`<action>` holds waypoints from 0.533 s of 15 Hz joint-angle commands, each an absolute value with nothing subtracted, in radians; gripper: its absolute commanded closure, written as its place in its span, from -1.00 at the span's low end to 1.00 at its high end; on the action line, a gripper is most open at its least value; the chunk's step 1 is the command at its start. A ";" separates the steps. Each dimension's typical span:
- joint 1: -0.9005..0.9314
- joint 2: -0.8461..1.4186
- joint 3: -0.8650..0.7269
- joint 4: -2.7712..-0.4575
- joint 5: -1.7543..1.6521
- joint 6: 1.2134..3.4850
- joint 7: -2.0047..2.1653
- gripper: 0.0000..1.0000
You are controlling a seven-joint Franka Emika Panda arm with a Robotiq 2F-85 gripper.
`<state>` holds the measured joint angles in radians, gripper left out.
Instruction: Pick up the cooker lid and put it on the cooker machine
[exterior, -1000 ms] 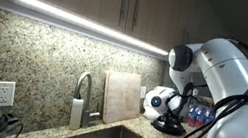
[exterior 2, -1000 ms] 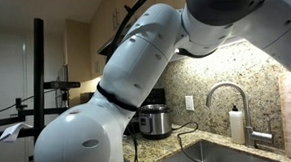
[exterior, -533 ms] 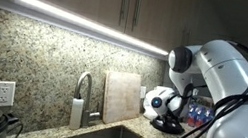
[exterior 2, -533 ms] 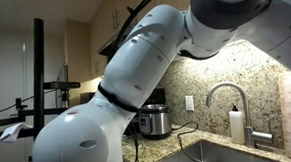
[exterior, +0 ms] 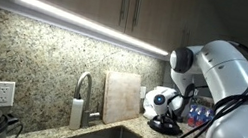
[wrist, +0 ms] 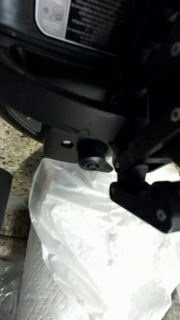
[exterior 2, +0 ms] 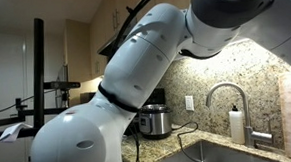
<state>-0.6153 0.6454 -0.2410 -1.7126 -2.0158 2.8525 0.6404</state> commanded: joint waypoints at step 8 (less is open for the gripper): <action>-0.564 0.517 -0.232 -1.903 -1.850 2.806 0.757 0.98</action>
<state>-0.5924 0.6054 -0.2391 -1.7725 -1.8657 2.8632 0.6606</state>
